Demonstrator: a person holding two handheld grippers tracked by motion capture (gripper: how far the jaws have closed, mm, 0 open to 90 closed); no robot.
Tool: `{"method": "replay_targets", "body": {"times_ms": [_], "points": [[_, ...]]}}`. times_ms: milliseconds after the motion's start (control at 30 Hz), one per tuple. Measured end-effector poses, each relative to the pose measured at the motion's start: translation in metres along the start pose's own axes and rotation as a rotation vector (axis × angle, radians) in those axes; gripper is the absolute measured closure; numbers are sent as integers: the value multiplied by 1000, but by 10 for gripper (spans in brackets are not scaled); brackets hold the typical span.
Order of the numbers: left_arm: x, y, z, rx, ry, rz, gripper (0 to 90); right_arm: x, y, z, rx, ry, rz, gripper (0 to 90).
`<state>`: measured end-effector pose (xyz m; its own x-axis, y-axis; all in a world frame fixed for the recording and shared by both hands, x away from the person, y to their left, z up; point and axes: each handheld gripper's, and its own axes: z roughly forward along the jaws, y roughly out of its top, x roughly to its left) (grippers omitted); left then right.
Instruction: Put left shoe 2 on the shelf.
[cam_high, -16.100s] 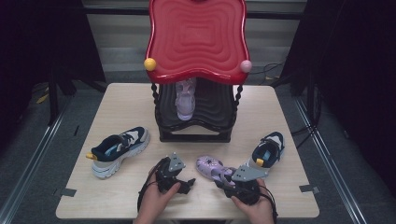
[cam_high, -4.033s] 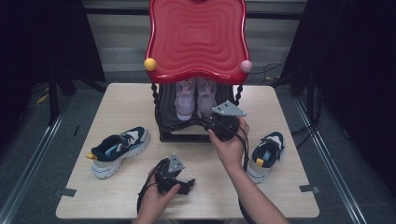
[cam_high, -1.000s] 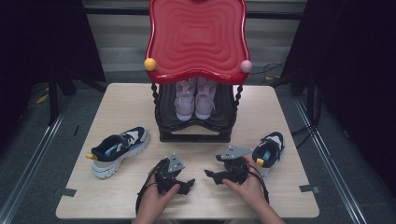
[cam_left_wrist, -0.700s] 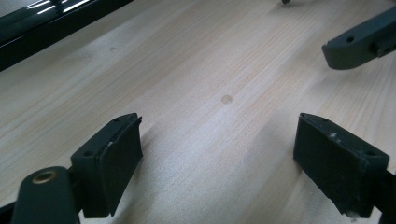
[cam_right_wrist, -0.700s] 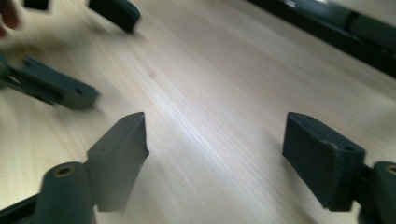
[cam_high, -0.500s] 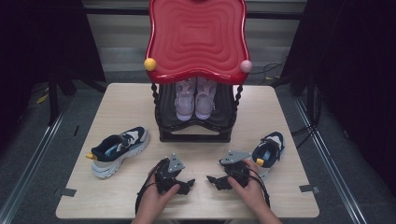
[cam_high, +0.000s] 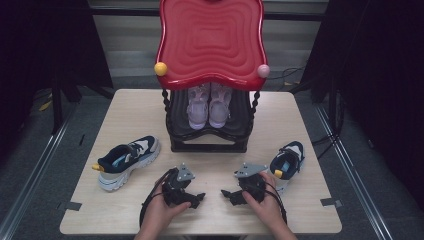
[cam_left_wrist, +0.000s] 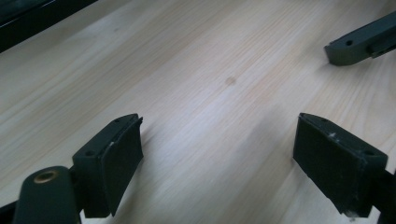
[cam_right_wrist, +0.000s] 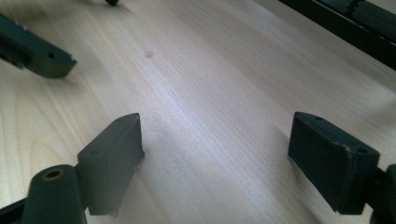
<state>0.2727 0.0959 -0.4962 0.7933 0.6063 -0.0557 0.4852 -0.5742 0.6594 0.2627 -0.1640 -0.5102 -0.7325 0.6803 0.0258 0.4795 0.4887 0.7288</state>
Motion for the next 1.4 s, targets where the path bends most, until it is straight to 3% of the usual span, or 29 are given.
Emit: {"method": "replay_targets", "body": {"times_ms": [133,267,333,400,500,633,1100,1400], "points": [[6,3,-12,27,-10,-18,154,0,0,0,0,0,0,165],[12,7,-23,82,-11,-8,155,0,0,0,1,2,1,165],[14,10,-30,125,4,24,160,0,0,0,1,2,1,165],[18,12,-36,184,-13,35,183,0,0,0,1,2,1,165],[20,15,-42,267,-12,41,189,0,0,0,0,2,1,165],[25,20,-49,342,-27,49,200,0,0,0,0,2,1,165],[41,45,-83,468,-20,66,247,0,0,0,1,2,2,165],[63,57,-112,550,41,73,295,0,0,0,-4,-3,0,165]]}}
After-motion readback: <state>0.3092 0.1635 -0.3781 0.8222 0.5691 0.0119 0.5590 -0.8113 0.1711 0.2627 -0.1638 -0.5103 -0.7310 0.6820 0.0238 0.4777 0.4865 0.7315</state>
